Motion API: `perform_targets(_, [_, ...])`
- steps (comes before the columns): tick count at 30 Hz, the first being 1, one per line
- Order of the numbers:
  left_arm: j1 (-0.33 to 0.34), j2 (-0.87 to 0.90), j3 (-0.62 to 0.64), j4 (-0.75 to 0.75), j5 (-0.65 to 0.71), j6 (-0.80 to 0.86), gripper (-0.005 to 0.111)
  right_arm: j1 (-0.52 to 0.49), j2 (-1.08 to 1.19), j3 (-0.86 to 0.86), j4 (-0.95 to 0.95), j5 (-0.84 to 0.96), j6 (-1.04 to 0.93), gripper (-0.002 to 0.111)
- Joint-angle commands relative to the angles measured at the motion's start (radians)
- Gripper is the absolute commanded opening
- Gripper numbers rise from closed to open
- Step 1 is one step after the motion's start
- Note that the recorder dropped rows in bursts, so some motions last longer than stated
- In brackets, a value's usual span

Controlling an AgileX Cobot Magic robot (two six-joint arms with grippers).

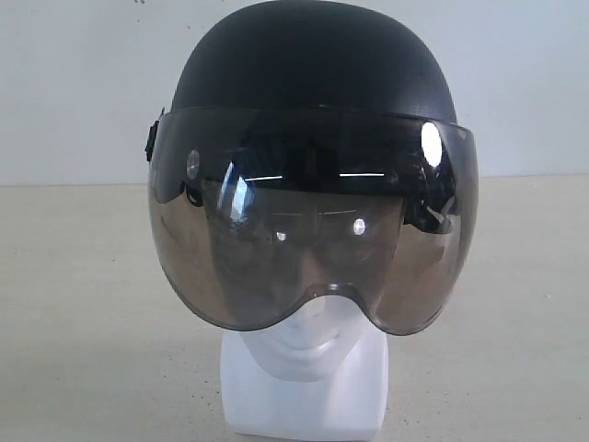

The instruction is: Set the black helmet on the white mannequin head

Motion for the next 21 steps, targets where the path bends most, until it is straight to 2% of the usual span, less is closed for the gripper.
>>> perform_targets(1, [-0.003,-0.006,0.003,-0.004,0.008,-0.011,0.004,0.014,-0.005,0.003,-0.153,0.028,0.111,0.000])
perform_targets(4, [-0.003,-0.006,0.003,-0.004,0.008,-0.011,0.004,0.068,-0.005,0.003,-0.153,0.028,0.006,0.000])
perform_targets(6, [-0.003,-0.006,0.003,-0.004,0.008,-0.011,0.004,0.099,-0.005,0.003,-0.153,0.028,0.004,0.000])
perform_targets(21, [-0.003,-0.006,0.003,-0.004,0.007,-0.011,0.004,0.099,-0.005,0.003,-0.153,0.030,0.043,0.000])
